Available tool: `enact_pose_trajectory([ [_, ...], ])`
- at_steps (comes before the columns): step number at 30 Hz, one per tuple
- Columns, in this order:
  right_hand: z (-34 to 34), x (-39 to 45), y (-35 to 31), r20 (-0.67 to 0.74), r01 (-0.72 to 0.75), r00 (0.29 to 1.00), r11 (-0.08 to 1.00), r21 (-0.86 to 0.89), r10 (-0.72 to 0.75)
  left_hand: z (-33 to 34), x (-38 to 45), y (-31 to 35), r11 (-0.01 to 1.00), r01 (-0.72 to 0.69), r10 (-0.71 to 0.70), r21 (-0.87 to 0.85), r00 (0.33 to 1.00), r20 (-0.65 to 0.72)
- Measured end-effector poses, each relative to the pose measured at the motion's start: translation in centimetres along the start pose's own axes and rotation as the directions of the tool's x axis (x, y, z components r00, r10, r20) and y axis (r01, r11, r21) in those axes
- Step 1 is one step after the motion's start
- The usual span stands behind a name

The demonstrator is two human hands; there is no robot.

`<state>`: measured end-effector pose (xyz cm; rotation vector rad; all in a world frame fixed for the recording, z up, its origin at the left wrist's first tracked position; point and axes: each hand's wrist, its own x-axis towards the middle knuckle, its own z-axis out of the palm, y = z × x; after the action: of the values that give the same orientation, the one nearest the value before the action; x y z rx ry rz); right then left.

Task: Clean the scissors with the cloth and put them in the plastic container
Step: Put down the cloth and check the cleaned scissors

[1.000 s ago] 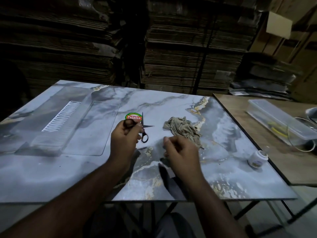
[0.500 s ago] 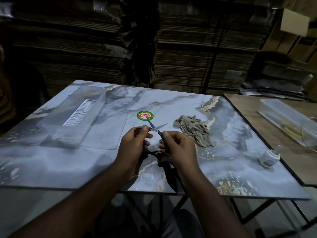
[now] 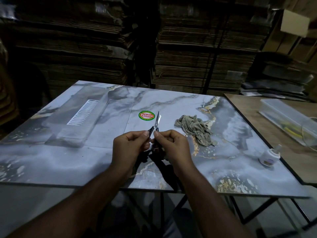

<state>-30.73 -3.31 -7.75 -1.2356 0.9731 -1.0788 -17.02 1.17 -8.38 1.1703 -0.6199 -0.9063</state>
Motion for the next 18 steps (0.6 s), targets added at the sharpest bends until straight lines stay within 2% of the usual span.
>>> enact_pose_trajectory([
  [5,0.6,0.6,0.0,0.023,-0.004,1.0,0.996,-0.087,0.006,-0.3,-0.7,-0.2,0.999,0.031,-0.03,-0.015,0.999,0.022],
  [8,1.3,0.3,-0.5,0.056,-0.011,0.998,0.999,-0.035,0.013,-0.4,-1.2,0.5,0.996,0.058,-0.054,-0.064,0.997,0.064],
  [12,2.3,0.7,-1.4,0.071,0.115,0.992,0.983,-0.147,-0.105,-1.8,-0.4,2.3,0.998,0.026,-0.02,-0.05,0.991,0.131],
  [15,3.0,1.3,-1.6,0.08,0.183,0.982,0.963,-0.198,-0.171,-4.1,1.9,5.2,0.986,-0.13,0.117,0.107,0.986,0.115],
  [18,3.2,1.7,-1.3,0.058,0.196,0.98,0.955,-0.222,-0.188,-7.6,6.4,9.4,0.888,-0.29,0.283,0.356,0.956,0.073],
])
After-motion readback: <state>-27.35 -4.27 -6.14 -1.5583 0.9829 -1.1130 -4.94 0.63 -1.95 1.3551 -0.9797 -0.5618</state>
